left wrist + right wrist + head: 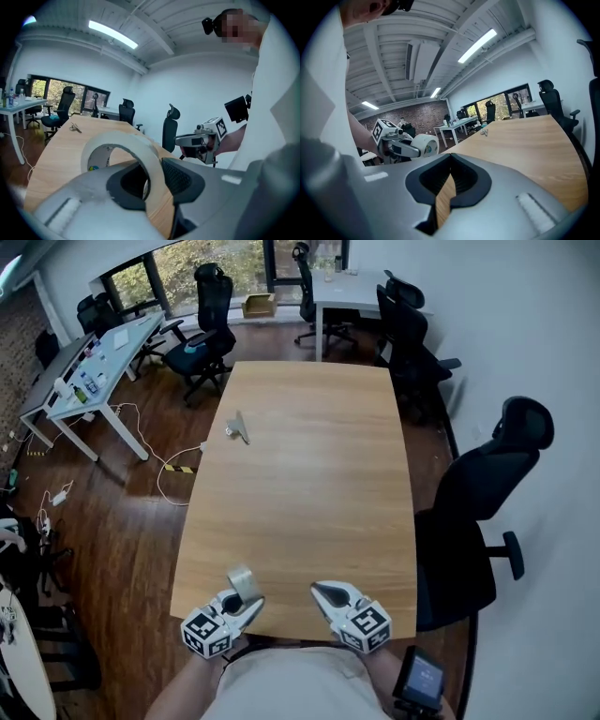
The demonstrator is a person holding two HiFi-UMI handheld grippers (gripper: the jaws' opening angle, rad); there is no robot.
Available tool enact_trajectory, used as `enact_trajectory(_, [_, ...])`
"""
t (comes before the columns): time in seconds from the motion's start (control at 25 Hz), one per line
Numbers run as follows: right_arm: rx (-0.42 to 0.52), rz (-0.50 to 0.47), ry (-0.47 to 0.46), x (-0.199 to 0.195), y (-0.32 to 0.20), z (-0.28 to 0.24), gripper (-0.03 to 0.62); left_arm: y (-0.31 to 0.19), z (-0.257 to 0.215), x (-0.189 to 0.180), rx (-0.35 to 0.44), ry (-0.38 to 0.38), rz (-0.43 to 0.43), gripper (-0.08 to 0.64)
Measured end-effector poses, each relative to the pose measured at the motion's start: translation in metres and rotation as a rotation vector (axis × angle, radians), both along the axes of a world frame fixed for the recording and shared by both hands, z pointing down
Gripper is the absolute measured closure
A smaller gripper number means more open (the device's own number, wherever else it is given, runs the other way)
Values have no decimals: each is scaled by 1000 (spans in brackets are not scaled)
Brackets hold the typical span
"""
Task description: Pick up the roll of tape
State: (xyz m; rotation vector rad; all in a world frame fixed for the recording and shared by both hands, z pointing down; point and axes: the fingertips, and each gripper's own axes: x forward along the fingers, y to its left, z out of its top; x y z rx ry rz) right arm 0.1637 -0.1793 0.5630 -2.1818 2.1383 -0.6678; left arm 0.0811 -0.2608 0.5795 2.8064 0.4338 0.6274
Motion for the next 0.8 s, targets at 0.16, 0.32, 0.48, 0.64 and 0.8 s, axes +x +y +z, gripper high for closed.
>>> enact_trajectory(0.16, [38,-40,21,-3,3,-18,586,9,-25,-5,5,72,-56,456])
enact_trajectory(0.32, [51,-96,43,-18,3,-26,586,19,-43,-17,6,128,-86,456])
enact_trajectory(0.48, [69,-140,53,-37,-3,-35,586,22,-54,-33,-3,158,-122,456])
enact_trajectory(0.64, [78,-176,51,-61,-7,-37,586,26,-45,-56,-30,168,-152,456])
enact_trajectory(0.8, [67,-178,30,-79,-4,-35,586,33,-39,-77,-45,169,-167,454])
